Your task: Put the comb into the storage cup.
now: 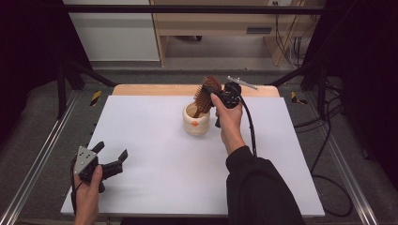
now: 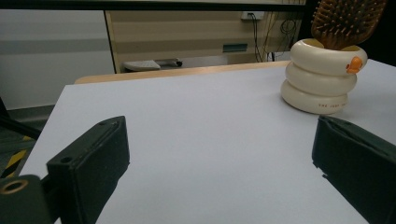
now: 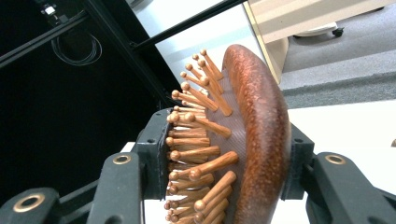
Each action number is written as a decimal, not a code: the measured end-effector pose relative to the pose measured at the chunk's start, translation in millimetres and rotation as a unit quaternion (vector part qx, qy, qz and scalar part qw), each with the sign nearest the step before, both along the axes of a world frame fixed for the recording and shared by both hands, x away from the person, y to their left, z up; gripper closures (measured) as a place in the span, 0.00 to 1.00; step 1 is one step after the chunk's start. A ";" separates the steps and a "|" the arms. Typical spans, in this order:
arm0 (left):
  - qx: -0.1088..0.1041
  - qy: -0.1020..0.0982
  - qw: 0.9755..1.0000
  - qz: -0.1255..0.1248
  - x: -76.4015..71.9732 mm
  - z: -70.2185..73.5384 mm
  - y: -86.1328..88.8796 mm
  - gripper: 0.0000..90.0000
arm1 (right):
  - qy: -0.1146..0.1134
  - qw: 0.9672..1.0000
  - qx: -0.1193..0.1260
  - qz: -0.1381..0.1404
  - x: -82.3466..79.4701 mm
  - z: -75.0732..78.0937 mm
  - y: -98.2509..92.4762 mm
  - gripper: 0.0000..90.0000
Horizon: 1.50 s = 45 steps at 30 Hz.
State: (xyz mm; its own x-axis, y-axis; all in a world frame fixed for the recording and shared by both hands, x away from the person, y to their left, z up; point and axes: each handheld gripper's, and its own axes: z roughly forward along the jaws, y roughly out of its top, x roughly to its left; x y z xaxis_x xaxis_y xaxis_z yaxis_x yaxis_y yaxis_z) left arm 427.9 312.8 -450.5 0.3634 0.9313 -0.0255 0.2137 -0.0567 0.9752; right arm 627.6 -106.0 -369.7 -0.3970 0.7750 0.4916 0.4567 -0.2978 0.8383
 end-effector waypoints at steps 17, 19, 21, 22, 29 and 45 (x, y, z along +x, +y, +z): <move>-0.001 -0.002 1.000 -0.001 0.1 0.3 -0.3 0.05 | 0.010 1.000 0.001 0.001 1.5 -1.6 -6.5 0.52; -0.001 -0.001 1.000 -0.001 0.1 0.2 -0.2 0.05 | 0.009 1.000 0.001 0.000 1.4 -2.0 -6.8 0.52; -0.001 -0.001 1.000 -0.001 0.1 0.2 -0.3 0.05 | 0.009 1.000 0.004 0.000 1.7 -2.5 -7.2 0.52; -0.001 -0.001 1.000 -0.001 -0.1 0.3 -0.4 0.05 | 0.011 1.000 0.007 0.000 1.8 -2.3 -7.1 0.52; -0.001 -0.001 1.000 0.000 0.0 0.2 -0.3 0.05 | 0.010 1.000 0.001 0.000 1.8 -2.2 -7.3 0.52; -0.001 -0.001 1.000 0.000 0.0 0.3 -0.2 0.05 | 0.011 1.000 0.002 0.000 2.8 -3.4 -7.8 0.51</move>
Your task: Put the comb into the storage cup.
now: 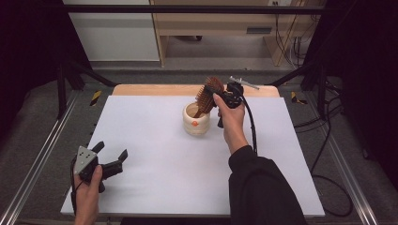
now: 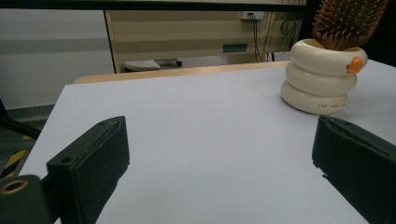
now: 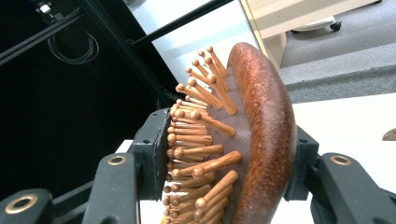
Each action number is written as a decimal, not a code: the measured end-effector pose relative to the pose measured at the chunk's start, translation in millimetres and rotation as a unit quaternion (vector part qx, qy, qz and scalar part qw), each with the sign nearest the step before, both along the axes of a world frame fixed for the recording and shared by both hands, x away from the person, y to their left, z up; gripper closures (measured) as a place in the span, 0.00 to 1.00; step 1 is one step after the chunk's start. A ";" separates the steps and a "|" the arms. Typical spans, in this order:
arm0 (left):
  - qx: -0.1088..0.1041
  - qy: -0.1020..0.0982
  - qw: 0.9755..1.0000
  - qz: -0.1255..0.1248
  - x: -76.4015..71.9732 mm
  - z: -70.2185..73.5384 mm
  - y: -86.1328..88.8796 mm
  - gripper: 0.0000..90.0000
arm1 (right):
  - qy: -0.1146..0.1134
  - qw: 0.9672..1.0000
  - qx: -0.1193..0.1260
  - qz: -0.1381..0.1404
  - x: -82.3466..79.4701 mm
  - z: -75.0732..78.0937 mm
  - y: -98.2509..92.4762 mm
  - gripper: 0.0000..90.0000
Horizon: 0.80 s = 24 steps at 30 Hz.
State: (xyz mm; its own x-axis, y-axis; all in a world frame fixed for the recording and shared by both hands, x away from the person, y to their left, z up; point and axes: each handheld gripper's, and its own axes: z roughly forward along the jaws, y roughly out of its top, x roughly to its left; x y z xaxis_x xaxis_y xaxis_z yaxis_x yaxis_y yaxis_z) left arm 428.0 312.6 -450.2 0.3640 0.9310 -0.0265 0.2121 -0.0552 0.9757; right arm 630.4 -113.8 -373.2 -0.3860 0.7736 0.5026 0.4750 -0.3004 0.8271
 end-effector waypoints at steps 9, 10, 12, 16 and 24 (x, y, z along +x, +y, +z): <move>0.001 0.000 1.000 -0.001 0.1 -0.1 -0.1 0.05 | -0.001 1.000 0.002 0.001 0.8 -0.4 -0.1 0.50; 0.001 0.000 1.000 0.000 0.1 -0.2 -0.1 0.05 | -0.001 1.000 0.001 0.000 0.9 -0.8 -0.2 0.50; 0.001 0.000 1.000 0.000 0.0 -0.1 -0.2 0.05 | -0.001 1.000 0.002 0.000 1.0 -0.8 -0.2 0.50; 0.002 0.000 1.000 0.000 0.0 -0.1 -0.4 0.05 | 0.002 1.000 0.001 0.001 0.7 0.0 -0.3 0.49; 0.000 -0.001 1.000 0.002 0.0 -0.1 -0.1 0.05 | 0.001 1.000 -0.002 0.002 1.2 0.5 -1.7 0.44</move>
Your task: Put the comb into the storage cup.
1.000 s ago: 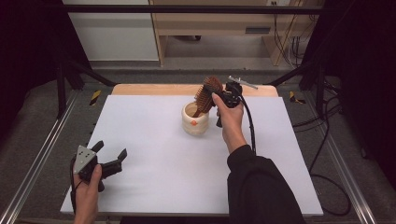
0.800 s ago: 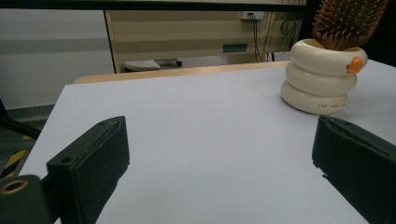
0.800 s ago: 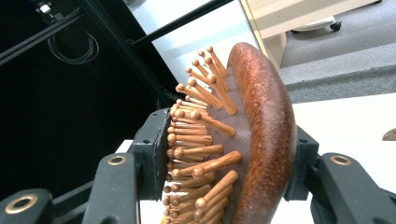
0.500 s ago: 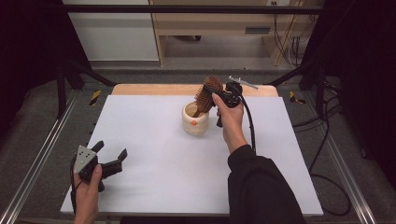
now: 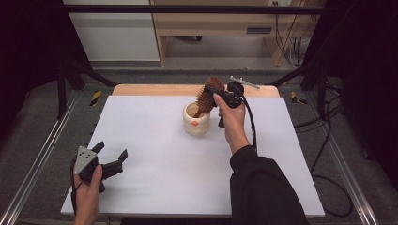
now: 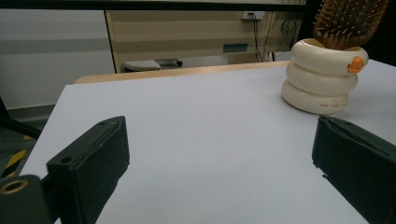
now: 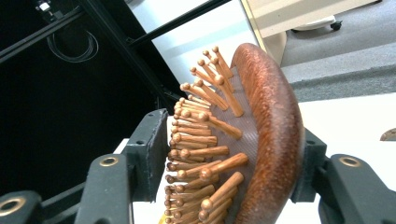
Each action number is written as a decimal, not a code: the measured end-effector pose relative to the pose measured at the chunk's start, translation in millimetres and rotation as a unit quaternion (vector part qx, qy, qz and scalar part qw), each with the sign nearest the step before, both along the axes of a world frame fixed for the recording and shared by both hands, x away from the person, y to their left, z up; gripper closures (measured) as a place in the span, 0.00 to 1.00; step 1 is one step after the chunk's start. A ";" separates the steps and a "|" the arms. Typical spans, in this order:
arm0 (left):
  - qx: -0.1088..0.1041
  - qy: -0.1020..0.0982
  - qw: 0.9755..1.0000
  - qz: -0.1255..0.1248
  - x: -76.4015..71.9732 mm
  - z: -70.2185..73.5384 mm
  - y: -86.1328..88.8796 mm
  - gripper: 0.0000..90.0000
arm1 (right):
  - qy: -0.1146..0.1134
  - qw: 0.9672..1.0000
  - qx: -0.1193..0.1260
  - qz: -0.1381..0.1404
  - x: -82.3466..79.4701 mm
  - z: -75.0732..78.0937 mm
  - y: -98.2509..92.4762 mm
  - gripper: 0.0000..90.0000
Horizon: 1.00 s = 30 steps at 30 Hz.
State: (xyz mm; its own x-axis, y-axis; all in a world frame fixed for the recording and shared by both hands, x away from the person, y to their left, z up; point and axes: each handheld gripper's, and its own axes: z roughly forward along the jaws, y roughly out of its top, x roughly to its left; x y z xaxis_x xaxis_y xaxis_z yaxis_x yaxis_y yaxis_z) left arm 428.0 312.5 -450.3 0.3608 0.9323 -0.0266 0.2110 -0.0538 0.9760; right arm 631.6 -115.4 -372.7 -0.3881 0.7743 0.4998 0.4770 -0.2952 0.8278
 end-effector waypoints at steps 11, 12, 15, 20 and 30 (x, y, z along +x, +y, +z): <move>0.000 0.000 1.000 0.000 -0.2 0.1 0.0 0.05 | 0.006 1.000 0.000 0.000 0.5 -0.6 -0.3 0.35; 0.001 0.000 1.000 -0.001 -0.1 0.1 0.2 0.05 | 0.006 1.000 0.000 -0.001 0.5 -0.6 -0.2 0.35; 0.001 0.000 1.000 0.000 -0.2 0.1 0.4 0.05 | 0.005 1.000 -0.002 -0.002 0.4 -0.1 -0.5 0.32; 0.003 0.000 1.000 -0.001 -0.2 0.2 -0.5 0.04 | 0.003 1.000 -0.006 0.000 -0.9 3.4 -2.2 0.27; 0.000 -0.001 1.000 0.002 -0.2 0.0 -0.3 0.04 | -0.012 0.999 -0.031 -0.008 -6.8 11.6 -10.3 0.21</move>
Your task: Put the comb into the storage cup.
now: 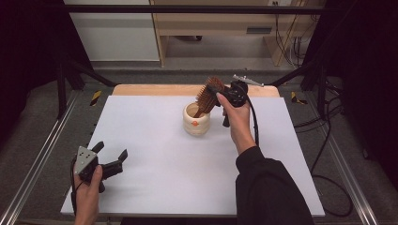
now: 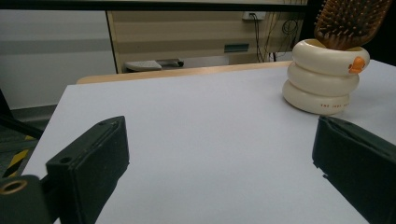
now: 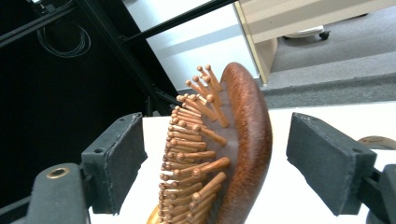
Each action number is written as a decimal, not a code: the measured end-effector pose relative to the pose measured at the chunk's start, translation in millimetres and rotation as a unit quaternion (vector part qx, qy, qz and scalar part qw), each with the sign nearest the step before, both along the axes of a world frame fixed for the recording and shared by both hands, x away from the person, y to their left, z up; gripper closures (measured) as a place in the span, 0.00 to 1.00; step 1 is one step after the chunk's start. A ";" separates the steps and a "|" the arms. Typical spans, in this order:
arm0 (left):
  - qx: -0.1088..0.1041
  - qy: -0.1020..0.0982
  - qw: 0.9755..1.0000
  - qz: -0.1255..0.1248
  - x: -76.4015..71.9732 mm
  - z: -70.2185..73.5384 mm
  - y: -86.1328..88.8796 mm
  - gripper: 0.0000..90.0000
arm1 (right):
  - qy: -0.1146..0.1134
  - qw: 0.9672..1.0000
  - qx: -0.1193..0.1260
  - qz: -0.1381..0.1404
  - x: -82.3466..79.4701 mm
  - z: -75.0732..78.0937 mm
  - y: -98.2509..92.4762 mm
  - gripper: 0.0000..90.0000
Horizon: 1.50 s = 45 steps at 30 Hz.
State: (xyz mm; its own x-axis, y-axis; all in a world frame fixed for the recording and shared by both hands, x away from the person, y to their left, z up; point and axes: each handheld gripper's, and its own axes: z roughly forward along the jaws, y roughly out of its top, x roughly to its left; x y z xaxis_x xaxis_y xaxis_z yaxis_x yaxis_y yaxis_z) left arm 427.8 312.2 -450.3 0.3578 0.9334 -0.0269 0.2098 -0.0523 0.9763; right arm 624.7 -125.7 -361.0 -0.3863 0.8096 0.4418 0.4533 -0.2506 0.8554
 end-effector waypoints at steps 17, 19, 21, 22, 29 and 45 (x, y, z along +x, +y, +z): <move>0.000 0.000 1.000 0.002 0.1 0.0 -0.4 0.02 | -0.026 0.999 -0.038 -0.014 -9.3 10.3 -5.7 0.08; 0.000 -0.001 1.000 0.001 -0.2 0.1 -0.5 0.03 | -0.034 0.998 -0.052 -0.018 -10.3 11.2 -6.8 0.08; 0.002 -0.001 1.000 0.001 -0.6 0.1 -0.3 0.02 | -0.046 0.997 -0.060 -0.022 -11.9 12.7 -8.4 0.09; 0.001 -0.001 1.000 0.001 -0.6 0.2 -0.1 0.03 | -0.048 0.997 -0.059 -0.022 -12.4 13.3 -9.2 0.09; 0.001 -0.001 1.000 0.000 -0.6 0.3 0.2 0.03 | -0.055 0.997 -0.051 -0.016 -15.0 16.4 -12.4 0.09; -0.001 0.001 1.000 0.001 -0.3 0.1 0.7 0.03 | -0.072 0.995 -0.065 -0.013 -20.5 26.4 -20.3 0.10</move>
State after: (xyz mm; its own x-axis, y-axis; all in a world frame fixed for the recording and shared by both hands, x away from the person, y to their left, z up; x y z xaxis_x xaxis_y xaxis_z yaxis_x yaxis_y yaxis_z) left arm 427.5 312.9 -450.1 0.3568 0.9337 -0.0283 0.2109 -0.0510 0.9762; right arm 604.2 -146.0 -334.7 -0.4166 0.8670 0.2735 0.3180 -0.1429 0.9373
